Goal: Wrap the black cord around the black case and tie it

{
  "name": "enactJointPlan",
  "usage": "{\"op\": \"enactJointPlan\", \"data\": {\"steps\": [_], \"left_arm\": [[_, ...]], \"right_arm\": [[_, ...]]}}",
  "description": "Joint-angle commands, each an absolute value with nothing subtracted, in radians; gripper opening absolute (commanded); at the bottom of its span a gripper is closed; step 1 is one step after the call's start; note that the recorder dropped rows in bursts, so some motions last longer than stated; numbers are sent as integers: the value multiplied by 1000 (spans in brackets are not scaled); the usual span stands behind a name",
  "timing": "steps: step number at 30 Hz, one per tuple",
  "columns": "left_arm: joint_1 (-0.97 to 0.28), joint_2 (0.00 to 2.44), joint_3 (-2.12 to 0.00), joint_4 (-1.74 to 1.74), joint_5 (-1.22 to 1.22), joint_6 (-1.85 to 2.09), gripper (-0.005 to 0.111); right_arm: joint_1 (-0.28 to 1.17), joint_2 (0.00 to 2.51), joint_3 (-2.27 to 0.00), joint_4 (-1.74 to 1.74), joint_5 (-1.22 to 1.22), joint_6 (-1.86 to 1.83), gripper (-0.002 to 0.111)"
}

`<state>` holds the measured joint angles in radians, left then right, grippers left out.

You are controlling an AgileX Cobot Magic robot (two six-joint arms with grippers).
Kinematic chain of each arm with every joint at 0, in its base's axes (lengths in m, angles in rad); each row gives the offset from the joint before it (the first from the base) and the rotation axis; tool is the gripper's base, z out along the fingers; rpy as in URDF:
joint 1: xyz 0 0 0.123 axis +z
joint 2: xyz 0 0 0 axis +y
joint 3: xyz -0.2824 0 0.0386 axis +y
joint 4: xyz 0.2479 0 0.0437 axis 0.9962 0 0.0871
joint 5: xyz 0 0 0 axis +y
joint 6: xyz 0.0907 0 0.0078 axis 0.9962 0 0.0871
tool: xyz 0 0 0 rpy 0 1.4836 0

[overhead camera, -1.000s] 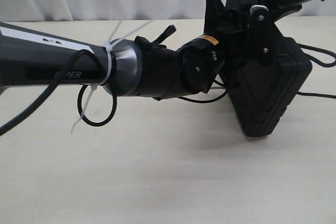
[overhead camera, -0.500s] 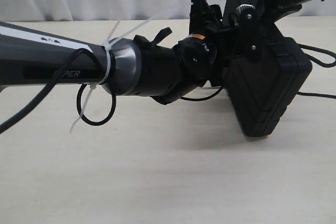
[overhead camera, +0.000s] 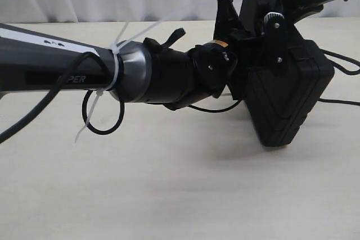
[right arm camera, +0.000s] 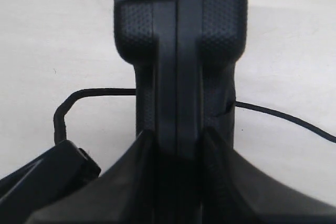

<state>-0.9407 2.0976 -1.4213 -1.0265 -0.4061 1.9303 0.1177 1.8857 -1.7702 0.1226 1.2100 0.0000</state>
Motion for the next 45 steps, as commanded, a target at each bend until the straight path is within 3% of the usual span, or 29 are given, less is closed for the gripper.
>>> {"op": "enactJointPlan", "data": {"steps": [1,10,17,19,20,21,22,24,27,30,34,39,45], "left_arm": [[-942,2085,-1419,-918,-394,1816,0],[-942,2085,-1419,-636,-329,1518,0],[-942,2085,-1419,-641,-361,1462,0],[-942,2085,-1419,-640,-364,1458,8],[-942,2085,-1419,-643,-364,1458,23],[-942,2085,-1419,-655,-368,1461,31],[-942,2085,-1419,-719,-400,1474,47],[-942,2085,-1419,-838,-441,1553,61],[-942,2085,-1419,-1035,-449,1802,65],[-942,2085,-1419,-1304,-461,2059,65],[-942,2085,-1419,-1391,-429,2098,62],[-942,2085,-1419,-1384,-279,2091,31],[-942,2085,-1419,-1278,-260,2014,9]], "right_arm": [[119,1887,-1763,141,1221,-7,4],[119,1887,-1763,141,1221,-7,4],[119,1887,-1763,141,1221,-7,4],[119,1887,-1763,141,1221,-7,4],[119,1887,-1763,141,1221,-7,4],[119,1887,-1763,141,1221,-7,4],[119,1887,-1763,141,1221,-7,4],[119,1887,-1763,141,1221,-7,4],[119,1887,-1763,141,1221,-7,4],[119,1887,-1763,141,1221,-7,4],[119,1887,-1763,141,1221,-7,4],[119,1887,-1763,141,1221,-7,4],[119,1887,-1763,141,1221,-7,4]]}}
